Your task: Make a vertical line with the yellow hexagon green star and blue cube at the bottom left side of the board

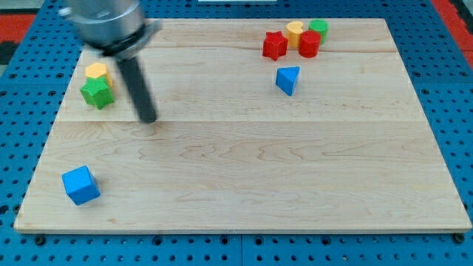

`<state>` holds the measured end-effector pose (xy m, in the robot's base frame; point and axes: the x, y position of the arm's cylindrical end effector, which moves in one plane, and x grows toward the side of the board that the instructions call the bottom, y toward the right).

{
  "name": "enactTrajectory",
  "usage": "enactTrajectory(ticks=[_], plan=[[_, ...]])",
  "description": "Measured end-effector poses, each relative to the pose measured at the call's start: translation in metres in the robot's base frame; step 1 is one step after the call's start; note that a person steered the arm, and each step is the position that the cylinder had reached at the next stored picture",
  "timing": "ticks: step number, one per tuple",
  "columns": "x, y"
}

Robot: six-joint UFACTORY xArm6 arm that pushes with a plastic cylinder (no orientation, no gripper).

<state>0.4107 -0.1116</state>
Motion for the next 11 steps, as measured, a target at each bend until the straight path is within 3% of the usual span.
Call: enactTrajectory(ticks=[1,2,3,4,5,6,7,8,9,11], plan=[[-0.079,0.001],[-0.148,-0.088],[-0.14,-0.107],[-0.067,-0.108],[-0.024,-0.104],[-0.052,-0.092],[-0.091,-0.117],[-0.076,-0.162],[-0.021,-0.149],[0.05,-0.137]])
